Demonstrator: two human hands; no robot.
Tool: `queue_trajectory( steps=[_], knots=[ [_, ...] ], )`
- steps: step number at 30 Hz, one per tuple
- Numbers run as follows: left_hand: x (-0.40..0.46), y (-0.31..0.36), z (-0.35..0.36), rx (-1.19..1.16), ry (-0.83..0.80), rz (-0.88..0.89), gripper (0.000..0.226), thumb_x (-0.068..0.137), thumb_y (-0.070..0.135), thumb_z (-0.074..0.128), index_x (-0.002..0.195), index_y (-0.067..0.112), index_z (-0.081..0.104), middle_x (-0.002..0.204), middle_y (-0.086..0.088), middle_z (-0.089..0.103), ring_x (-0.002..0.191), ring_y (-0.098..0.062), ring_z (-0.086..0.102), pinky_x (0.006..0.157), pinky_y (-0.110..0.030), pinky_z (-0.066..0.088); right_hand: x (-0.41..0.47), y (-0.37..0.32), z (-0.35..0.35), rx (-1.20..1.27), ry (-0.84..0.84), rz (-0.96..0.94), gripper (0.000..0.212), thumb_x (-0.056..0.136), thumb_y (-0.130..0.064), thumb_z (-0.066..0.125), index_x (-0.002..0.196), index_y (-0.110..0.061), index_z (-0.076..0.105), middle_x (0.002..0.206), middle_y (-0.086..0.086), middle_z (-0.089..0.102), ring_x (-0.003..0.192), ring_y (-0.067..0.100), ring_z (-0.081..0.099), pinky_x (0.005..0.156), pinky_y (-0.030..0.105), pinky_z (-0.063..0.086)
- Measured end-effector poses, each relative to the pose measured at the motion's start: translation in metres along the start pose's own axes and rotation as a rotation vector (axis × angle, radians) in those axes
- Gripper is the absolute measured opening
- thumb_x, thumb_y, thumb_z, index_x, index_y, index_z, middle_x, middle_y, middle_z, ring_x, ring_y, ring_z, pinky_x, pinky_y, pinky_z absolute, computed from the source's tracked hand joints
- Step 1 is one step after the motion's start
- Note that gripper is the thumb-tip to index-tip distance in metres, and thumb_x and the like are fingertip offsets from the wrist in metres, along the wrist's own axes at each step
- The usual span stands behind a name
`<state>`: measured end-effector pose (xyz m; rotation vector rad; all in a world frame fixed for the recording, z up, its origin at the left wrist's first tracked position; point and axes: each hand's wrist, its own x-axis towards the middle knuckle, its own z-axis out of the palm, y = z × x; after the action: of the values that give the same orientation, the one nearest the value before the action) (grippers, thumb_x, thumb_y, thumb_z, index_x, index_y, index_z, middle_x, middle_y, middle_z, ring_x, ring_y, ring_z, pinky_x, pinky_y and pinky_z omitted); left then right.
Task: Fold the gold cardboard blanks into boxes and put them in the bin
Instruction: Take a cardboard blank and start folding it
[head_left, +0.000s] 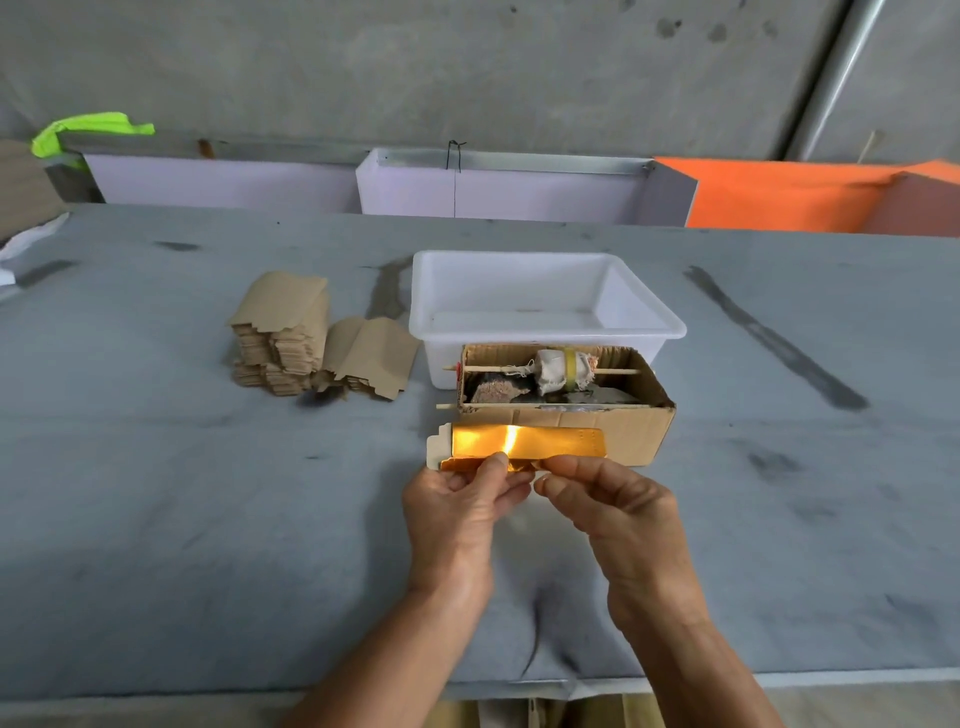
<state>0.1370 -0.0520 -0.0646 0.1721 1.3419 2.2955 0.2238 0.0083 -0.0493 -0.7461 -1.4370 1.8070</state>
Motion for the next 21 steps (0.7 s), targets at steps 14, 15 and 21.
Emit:
queue_trajectory(
  steps=[14,15,21],
  knots=[
    [0.008,0.003,-0.005,0.095,-0.009,0.190,0.013,0.083,-0.007,0.063,0.090,0.003,0.066,0.075,-0.013,0.072,0.065,-0.027,0.071,0.062,-0.031,0.059,-0.003,-0.008,-0.002,0.003,-0.046,0.167,0.013,0.056,-0.015,0.075,0.069,-0.017,0.075,0.074,0.002,0.073,0.069,0.007,0.061,0.066,0.023,0.042],
    [0.010,0.005,-0.006,0.095,0.004,0.191,0.014,0.083,-0.008,0.062,0.091,0.003,0.066,0.077,-0.014,0.072,0.065,-0.027,0.071,0.062,-0.032,0.059,-0.003,-0.009,-0.004,0.008,-0.059,0.176,0.015,0.054,-0.018,0.074,0.070,-0.017,0.076,0.075,0.003,0.074,0.071,0.008,0.062,0.068,0.025,0.041],
    [0.019,0.016,-0.012,0.070,0.047,0.208,0.016,0.084,-0.011,0.060,0.083,0.004,0.064,0.068,-0.007,0.070,0.059,-0.022,0.069,0.056,-0.026,0.057,-0.004,-0.015,-0.012,0.065,-0.147,0.042,0.017,0.057,-0.015,0.075,0.074,-0.018,0.077,0.076,0.006,0.074,0.069,0.007,0.067,0.057,0.012,0.048]
  ],
)
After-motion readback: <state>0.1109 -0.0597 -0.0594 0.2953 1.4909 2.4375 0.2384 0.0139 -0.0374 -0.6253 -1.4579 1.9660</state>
